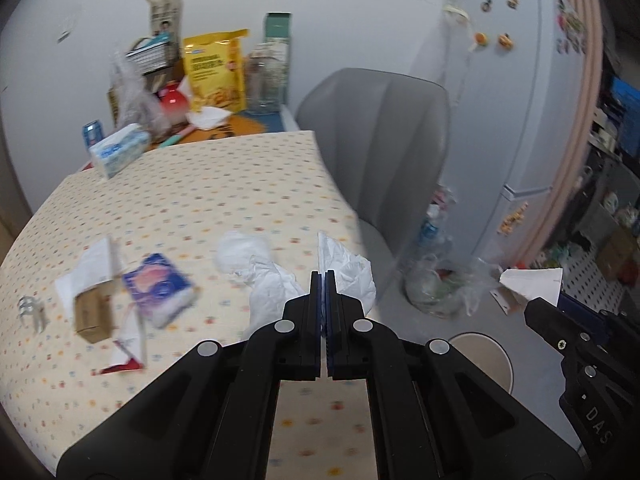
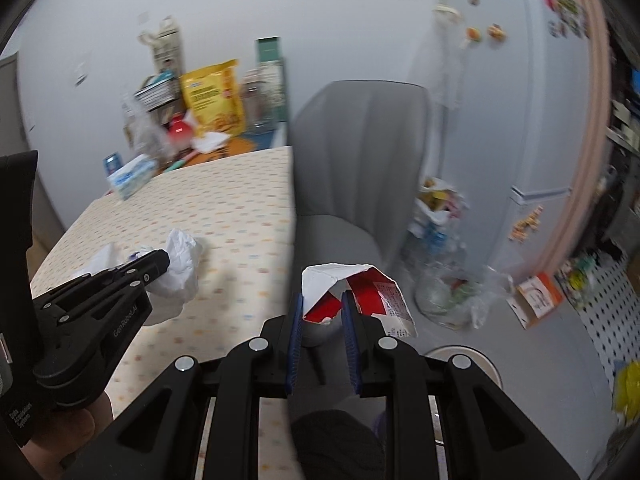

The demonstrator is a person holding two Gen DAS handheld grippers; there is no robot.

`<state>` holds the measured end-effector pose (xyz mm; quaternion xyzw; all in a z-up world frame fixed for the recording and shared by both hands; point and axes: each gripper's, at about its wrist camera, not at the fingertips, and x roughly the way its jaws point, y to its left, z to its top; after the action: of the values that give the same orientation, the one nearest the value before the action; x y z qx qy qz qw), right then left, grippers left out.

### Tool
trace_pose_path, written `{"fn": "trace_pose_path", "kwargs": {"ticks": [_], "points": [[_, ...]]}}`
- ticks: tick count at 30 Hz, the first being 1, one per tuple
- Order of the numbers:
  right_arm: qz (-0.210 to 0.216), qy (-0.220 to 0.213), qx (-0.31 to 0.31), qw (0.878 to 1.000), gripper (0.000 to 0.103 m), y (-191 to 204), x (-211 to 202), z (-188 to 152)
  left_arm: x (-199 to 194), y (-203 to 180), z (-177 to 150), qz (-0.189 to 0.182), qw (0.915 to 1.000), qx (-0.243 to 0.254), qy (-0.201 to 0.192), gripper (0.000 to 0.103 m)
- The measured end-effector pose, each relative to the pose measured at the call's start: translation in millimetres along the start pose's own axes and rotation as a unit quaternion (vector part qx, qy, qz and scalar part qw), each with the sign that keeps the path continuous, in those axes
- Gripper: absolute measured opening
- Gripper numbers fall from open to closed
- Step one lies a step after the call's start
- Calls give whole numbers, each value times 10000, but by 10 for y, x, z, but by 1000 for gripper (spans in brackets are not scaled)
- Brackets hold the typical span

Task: Collect trash
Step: 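Carry the tissue and wrapper with both grippers over the beige bin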

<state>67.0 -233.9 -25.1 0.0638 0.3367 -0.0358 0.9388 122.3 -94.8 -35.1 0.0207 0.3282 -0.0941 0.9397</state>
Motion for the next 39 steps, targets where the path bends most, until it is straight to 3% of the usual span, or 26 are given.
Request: {"fn": "trace_pose_path", "kwargs": {"ticks": [13, 24, 39], "points": [[-473, 130, 790, 9957, 20, -1051, 131, -146, 447, -1178, -2, -494, 9947, 807, 410, 3], [-831, 366, 1497, 9846, 20, -1902, 305, -422, 759, -1995, -148, -844, 9833, 1436, 739, 3], [-1077, 831, 2150, 9671, 20, -2557, 758, -841, 1308, -2600, -443, -821, 9676, 2002, 1301, 3]]}}
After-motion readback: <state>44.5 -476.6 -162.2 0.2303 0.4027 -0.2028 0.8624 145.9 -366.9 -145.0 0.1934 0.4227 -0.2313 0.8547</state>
